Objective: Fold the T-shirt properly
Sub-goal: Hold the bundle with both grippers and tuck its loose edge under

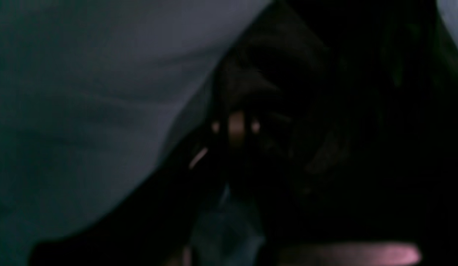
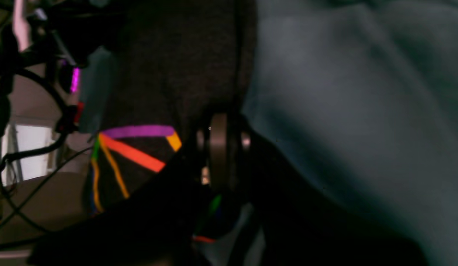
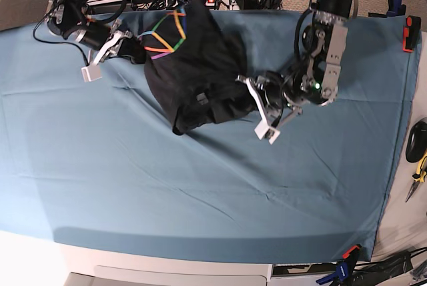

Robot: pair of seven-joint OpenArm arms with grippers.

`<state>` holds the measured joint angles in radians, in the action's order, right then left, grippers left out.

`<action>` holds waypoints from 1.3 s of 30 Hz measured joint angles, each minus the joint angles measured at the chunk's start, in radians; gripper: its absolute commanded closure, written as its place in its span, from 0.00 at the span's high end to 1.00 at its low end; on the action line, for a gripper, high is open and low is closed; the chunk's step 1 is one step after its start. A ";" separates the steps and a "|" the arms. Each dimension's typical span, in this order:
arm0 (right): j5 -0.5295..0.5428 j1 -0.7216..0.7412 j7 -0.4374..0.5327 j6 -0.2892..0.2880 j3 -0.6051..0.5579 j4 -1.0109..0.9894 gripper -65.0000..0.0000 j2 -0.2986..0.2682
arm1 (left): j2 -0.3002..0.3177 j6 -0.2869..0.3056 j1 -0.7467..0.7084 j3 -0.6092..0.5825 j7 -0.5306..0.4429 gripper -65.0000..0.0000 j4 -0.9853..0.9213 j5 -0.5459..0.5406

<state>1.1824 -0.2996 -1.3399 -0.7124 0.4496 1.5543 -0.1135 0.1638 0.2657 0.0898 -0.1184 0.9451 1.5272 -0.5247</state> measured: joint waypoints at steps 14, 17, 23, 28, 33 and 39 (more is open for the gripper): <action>0.042 -0.011 -0.037 0.009 -0.012 0.083 0.00 0.095 | -0.001 0.005 0.164 0.000 0.008 0.00 -0.110 -0.018; 0.042 -0.011 -0.036 0.009 -0.012 0.083 0.00 0.095 | -0.004 0.005 0.177 0.000 0.018 0.00 -0.111 -0.018; 0.037 0.005 -0.040 0.013 -0.012 0.083 0.00 0.095 | -0.003 0.005 0.177 0.000 0.023 0.00 -0.111 -0.018; 0.030 0.043 -0.047 0.016 -0.012 0.083 0.00 0.095 | -0.003 0.004 0.177 0.000 0.022 0.00 -0.111 -0.017; 0.023 0.044 -0.048 0.016 -0.012 0.083 0.00 0.095 | -0.003 0.004 0.177 0.000 0.003 0.00 -0.111 -0.018; 0.024 0.040 -0.049 0.016 -0.012 0.083 0.00 0.095 | -0.003 0.005 0.190 0.000 0.003 0.00 -0.111 -0.018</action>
<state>1.2060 -0.2600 -1.3888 -0.6964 0.4374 1.6371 -0.0189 0.1604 0.2703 0.2802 -0.1184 0.9485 1.4158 -0.5423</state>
